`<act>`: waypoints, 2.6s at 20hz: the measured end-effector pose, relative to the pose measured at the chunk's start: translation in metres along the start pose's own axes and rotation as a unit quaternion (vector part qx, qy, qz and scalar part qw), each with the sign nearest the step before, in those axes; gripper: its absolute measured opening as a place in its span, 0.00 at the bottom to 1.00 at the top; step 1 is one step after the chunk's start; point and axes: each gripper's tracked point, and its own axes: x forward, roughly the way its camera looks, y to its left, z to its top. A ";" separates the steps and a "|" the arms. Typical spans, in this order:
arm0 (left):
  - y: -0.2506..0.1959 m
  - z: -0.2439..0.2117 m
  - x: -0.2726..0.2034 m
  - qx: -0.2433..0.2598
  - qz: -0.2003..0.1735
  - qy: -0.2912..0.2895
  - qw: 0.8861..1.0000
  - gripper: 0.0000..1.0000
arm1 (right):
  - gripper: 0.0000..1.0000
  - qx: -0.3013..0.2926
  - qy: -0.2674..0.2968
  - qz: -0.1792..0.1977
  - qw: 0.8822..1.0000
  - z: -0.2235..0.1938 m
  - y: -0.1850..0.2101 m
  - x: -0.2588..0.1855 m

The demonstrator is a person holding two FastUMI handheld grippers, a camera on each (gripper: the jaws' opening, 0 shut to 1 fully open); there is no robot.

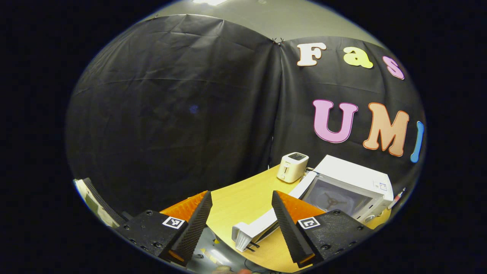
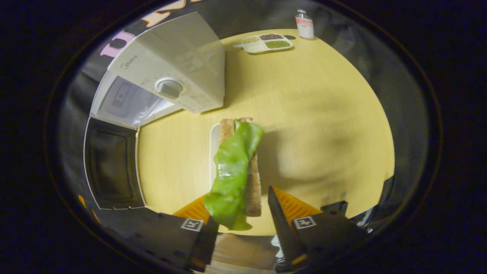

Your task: Open the microwave oven with the left hand, put the food in, and close the microwave oven.

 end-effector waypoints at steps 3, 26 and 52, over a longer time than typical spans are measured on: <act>-0.009 -0.003 -0.001 0.001 0.000 0.005 1.000 0.92 | 0.47 -0.003 0.002 0.008 1.000 0.002 0.001 0.000; -0.071 -0.013 0.090 0.061 -0.217 0.068 0.972 0.93 | 0.31 0.077 -0.139 -0.041 0.986 0.006 0.054 -0.074; -0.017 -0.045 0.107 0.047 -0.305 0.127 0.943 0.93 | 0.37 0.247 -0.288 0.262 0.888 0.075 0.354 0.017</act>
